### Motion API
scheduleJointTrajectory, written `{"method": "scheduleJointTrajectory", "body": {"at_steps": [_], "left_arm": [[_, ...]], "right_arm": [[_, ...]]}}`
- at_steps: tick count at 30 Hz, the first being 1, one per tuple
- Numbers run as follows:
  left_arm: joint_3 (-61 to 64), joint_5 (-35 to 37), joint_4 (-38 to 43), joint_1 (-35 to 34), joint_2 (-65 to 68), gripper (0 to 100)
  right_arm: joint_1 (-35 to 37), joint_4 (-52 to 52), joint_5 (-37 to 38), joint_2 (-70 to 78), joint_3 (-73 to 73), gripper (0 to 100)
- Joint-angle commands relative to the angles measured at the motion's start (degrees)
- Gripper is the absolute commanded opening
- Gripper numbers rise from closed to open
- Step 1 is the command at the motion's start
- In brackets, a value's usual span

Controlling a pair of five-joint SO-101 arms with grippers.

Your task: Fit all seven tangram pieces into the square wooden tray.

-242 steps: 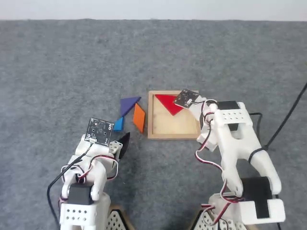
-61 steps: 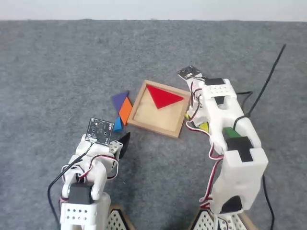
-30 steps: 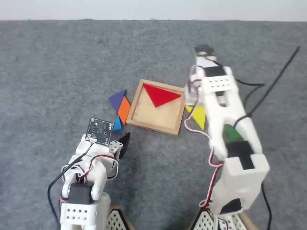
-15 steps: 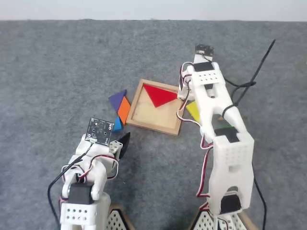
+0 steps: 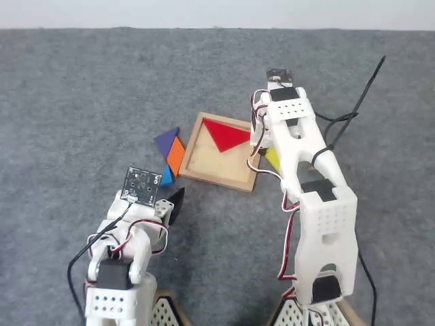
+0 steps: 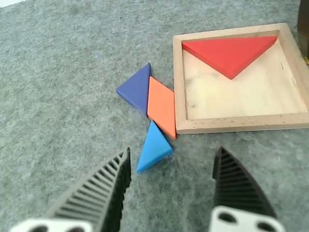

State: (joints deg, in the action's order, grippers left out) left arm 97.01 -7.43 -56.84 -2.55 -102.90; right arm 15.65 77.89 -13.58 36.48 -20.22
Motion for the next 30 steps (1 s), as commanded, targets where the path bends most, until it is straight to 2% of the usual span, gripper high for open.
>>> {"method": "scheduleJointTrajectory", "body": {"at_steps": [1, 8, 17, 25, 30], "left_arm": [[-0.6, -0.3, -0.5, -0.2, -0.9, 27], [-0.6, -0.3, -0.5, -0.2, -0.9, 27], [-0.6, -0.3, -0.5, -0.2, -0.9, 27], [-0.6, -0.3, -0.5, -0.2, -0.9, 27], [-0.6, -0.3, -0.5, -0.2, -0.9, 27]], "right_arm": [[-0.2, 0.5, 3.1, 1.0, -3.3, 26.3], [-0.6, 0.9, 4.0, 7.6, -8.1, 26.3], [-1.2, 5.0, 4.6, 8.2, -9.2, 26.3], [-5.9, 7.9, 6.4, 8.2, -9.2, 26.3], [-4.8, 7.8, 8.0, 7.8, -9.3, 26.4]]}}
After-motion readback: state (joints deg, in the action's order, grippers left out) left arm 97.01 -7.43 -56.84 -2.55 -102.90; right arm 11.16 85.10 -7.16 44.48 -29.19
